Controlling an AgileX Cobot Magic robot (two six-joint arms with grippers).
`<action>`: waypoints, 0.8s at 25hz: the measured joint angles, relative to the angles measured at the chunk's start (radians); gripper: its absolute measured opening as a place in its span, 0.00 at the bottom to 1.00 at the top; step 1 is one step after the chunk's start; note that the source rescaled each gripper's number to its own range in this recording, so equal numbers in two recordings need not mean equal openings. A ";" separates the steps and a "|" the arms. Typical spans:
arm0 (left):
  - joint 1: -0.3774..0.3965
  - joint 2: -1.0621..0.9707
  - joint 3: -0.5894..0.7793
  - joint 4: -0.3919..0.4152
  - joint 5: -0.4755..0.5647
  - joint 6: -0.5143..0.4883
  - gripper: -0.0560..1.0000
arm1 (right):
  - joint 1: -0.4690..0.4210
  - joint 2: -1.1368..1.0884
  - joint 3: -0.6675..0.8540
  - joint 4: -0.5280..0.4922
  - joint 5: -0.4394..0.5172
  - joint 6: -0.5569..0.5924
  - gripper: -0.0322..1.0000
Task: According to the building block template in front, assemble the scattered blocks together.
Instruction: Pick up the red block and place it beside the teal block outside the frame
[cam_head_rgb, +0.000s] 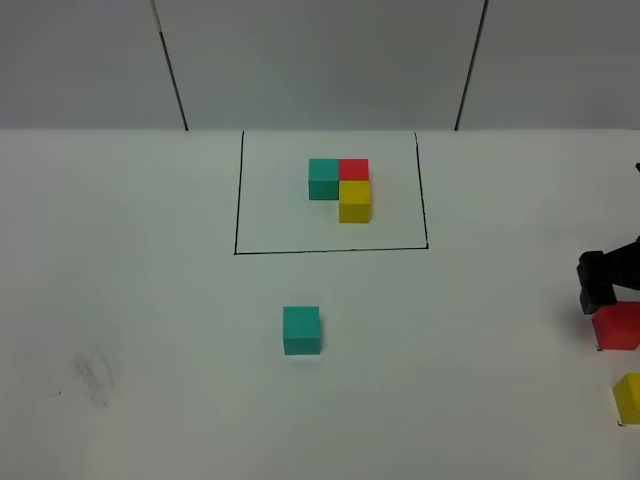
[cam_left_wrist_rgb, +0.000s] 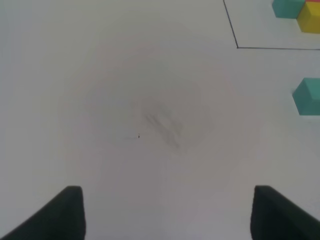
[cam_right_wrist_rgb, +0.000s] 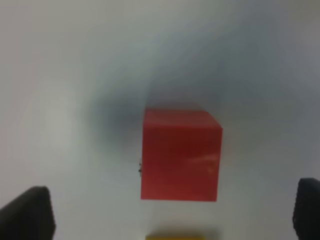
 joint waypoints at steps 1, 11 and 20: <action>0.000 0.000 0.000 0.000 0.000 0.000 0.58 | 0.000 0.017 0.000 0.000 -0.005 0.001 0.93; 0.000 0.000 0.000 0.000 0.000 -0.005 0.58 | -0.001 0.134 -0.001 0.000 -0.052 0.033 0.86; 0.000 0.000 0.000 0.000 0.000 -0.006 0.58 | -0.001 0.148 -0.001 0.000 -0.091 0.037 0.67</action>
